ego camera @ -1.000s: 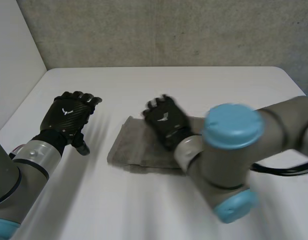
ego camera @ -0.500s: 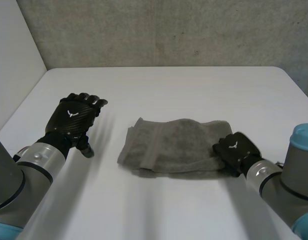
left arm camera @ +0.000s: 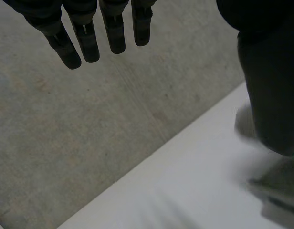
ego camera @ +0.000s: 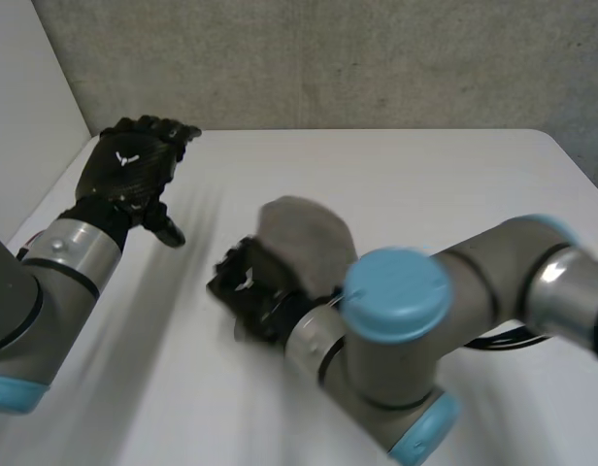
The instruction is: Fold the towel.
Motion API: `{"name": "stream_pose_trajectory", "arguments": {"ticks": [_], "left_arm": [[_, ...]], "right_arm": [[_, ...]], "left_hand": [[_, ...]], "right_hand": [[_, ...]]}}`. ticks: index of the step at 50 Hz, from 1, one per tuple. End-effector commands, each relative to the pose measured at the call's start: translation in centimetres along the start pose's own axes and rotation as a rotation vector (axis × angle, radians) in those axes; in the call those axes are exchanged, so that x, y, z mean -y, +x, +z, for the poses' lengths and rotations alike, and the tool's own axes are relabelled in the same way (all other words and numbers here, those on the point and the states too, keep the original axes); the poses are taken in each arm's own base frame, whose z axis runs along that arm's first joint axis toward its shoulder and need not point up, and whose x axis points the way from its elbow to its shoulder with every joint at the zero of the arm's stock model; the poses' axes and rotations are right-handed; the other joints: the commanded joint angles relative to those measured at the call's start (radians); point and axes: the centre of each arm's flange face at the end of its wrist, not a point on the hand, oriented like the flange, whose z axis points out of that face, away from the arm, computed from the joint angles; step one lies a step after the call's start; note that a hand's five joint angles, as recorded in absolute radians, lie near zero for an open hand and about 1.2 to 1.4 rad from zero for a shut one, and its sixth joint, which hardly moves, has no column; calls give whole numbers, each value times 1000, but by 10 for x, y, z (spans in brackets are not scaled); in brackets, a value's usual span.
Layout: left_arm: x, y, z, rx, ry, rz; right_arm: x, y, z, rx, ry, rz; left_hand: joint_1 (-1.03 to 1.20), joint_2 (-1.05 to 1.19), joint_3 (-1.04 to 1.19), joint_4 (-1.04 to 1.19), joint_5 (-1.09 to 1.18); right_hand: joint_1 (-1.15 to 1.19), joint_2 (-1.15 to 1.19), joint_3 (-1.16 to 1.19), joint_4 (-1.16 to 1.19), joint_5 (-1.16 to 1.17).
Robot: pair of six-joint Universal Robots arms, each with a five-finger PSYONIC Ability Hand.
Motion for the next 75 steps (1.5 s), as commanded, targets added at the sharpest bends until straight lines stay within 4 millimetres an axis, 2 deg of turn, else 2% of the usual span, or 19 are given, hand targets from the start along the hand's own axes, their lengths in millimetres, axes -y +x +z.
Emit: {"name": "stream_pose_trajectory", "arguments": {"ticks": [1, 5, 10, 13, 18, 21, 26, 33, 36, 38, 39, 41, 44, 49, 50, 52, 57, 65, 75], "left_arm": [[0, -2, 11, 18, 2, -81], [-3, 9, 14, -11, -7, -102], [-20, 44, 14, -87, -71, -122], [-26, 52, 14, -98, -95, -122], [-55, 85, 12, -145, -188, -116], [-64, 91, 12, -152, -214, -112], [-98, 102, 4, -161, -345, -91], [-110, 105, -3, -173, -406, -89], [-103, 103, -3, -170, -396, -95], [-78, 99, -1, -163, -338, -98], [-78, 99, -1, -163, -338, -98], [-48, 93, 1, -152, -256, -106], [-32, 90, 3, -146, -211, -109], [32, 73, 0, -110, -65, -141], [32, 73, 0, -110, -65, -141], [45, 67, -3, -98, -50, -148], [88, 45, -12, -23, -31, -207], [100, 20, -18, 82, -84, -250], [100, 15, -18, 96, -89, -251]], "right_arm": [[5, 1, -5, 8, 12, 2], [13, 21, -17, -40, 23, 41], [-2, 69, -41, -168, -23, 236], [-5, 79, -47, -198, -32, 291], [-41, 103, -58, -272, -118, 449], [-60, 97, -54, -258, -175, 477], [-88, 84, -43, -218, -260, 521], [-105, 75, -39, -154, -371, 578], [-103, 78, -40, -153, -377, 586], [-89, 90, -42, -174, -347, 581], [-89, 90, -42, -174, -346, 581], [-65, 112, -49, -229, -272, 581], [-54, 124, -55, -262, -237, 590], [-14, 170, -82, -422, -103, 635], [-14, 170, -82, -423, -103, 635], [1, 196, -103, -549, -45, 641], [12, 221, -126, -715, -19, 624], [11, 228, -137, -803, -97, 626], [12, 227, -139, -788, -139, 636]], "left_hand": [[-81, -76, -63, -80, -214], [-81, -76, -63, -80, -214], [-78, -73, -60, -78, -211], [-78, -73, -60, -78, -211], [-75, -70, -57, -75, -208], [-75, -70, -57, -75, -208], [-69, -64, -51, -69, -202], [-64, -58, -45, -63, -196], [-64, -58, -45, -63, -196], [-66, -61, -48, -66, -199], [-66, -61, -48, -66, -199], [-72, -67, -54, -72, -205], [-75, -70, -57, -75, -208], [-78, -73, -60, -78, -211], [-78, -73, -60, -78, -211], [-78, -73, -60, -78, -211], [-81, -76, -63, -80, -214], [-81, -76, -63, -80, -214], [-81, -76, -63, -80, -214]], "right_hand": [[-942, -929, -952, -951, -942], [-942, -929, -952, -951, -942], [-942, -929, -952, -951, -942], [-942, -929, -952, -951, -942], [-942, -929, -952, -951, -942], [-942, -929, -952, -951, -942], [-942, -929, -952, -951, -942], [-942, -929, -952, -951, -942], [-942, -929, -952, -951, -942], [-942, -929, -952, -951, -942], [-942, -929, -952, -951, -942], [-942, -929, -952, -951, -942], [-942, -929, -952, -951, -942], [-942, -929, -952, -951, -942], [-942, -929, -952, -951, -942], [-942, -929, -952, -951, -942], [-942, -929, -952, -951, -942], [-942, -929, -952, -951, -942], [-942, -929, -952, -951, -942]]}}
